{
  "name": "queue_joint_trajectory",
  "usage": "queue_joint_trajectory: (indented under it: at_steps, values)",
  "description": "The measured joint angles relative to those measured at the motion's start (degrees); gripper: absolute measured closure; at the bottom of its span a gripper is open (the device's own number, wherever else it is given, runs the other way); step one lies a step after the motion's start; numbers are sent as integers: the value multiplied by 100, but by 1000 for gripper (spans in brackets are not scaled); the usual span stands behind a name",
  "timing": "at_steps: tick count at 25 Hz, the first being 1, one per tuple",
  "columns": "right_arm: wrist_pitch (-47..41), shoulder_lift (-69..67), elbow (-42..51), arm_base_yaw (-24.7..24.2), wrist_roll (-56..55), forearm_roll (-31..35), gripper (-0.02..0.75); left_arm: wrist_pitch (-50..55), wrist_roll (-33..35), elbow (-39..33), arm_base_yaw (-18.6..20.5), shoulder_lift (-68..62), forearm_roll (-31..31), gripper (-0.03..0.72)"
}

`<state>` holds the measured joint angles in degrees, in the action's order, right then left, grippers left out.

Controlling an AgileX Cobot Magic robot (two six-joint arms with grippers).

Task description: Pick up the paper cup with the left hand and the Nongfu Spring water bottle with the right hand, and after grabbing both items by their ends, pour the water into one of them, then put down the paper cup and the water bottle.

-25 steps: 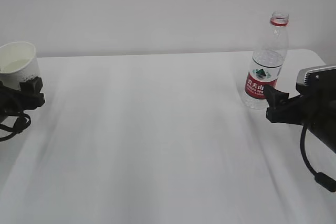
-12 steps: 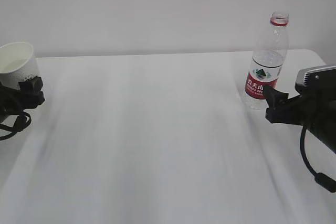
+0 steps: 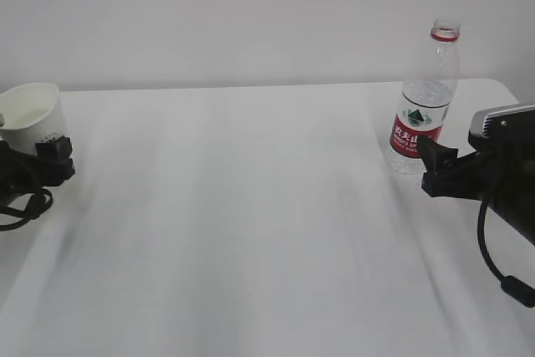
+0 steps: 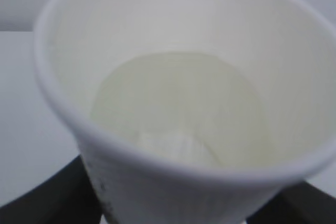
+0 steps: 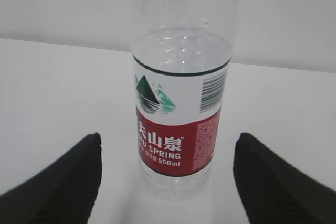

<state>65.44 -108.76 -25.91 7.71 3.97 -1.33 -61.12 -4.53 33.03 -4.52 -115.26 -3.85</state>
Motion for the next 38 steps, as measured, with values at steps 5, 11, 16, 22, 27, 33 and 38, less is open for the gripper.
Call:
queue_joint_trajectory:
  at_steps: [5,11,16,22,27,33,38]
  values:
    - [0,0,12,0,-10,0,146,-172,0,0,0,-379,95,179]
    - [0,0,22,0,-10,0,145,-318,0,12,0,-491,158,179]
    - [0,0,22,0,-10,0,145,-545,-2,12,0,-621,158,180]
    - [0,0,22,0,-10,0,146,-566,-2,12,0,-636,170,180]
    - [0,0,22,0,-23,0,146,-566,-12,12,0,-636,170,179]
    - [0,0,22,0,-23,0,145,-553,-12,12,0,-649,172,45]
    - [0,0,22,0,-23,0,145,-539,-12,12,9,-662,172,1]
